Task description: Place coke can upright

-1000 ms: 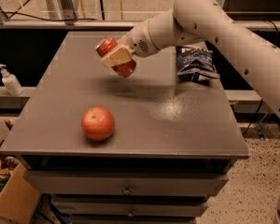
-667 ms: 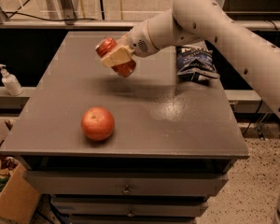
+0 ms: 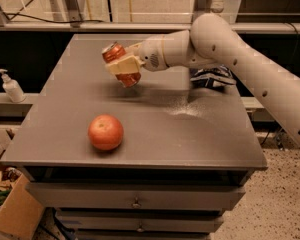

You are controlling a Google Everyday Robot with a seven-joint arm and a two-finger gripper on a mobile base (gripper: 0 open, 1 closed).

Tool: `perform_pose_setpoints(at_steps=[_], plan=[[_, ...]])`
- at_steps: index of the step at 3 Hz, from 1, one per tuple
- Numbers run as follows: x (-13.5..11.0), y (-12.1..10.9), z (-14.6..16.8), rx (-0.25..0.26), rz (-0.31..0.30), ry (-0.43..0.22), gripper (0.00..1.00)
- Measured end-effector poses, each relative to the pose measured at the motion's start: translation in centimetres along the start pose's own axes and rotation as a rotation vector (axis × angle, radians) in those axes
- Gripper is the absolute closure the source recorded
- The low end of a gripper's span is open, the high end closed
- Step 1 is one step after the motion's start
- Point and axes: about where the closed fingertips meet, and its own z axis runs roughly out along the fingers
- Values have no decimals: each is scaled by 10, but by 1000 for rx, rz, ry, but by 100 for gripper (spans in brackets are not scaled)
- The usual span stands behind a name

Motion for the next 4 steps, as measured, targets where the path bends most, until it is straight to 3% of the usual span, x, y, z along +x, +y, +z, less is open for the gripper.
perform_pose_setpoints(at_steps=[2, 3, 4], plan=[[-5, -13, -14, 40, 46, -265, 100], [-3, -14, -24, 55, 29, -321, 100], [5, -13, -30, 65, 11, -323, 100]])
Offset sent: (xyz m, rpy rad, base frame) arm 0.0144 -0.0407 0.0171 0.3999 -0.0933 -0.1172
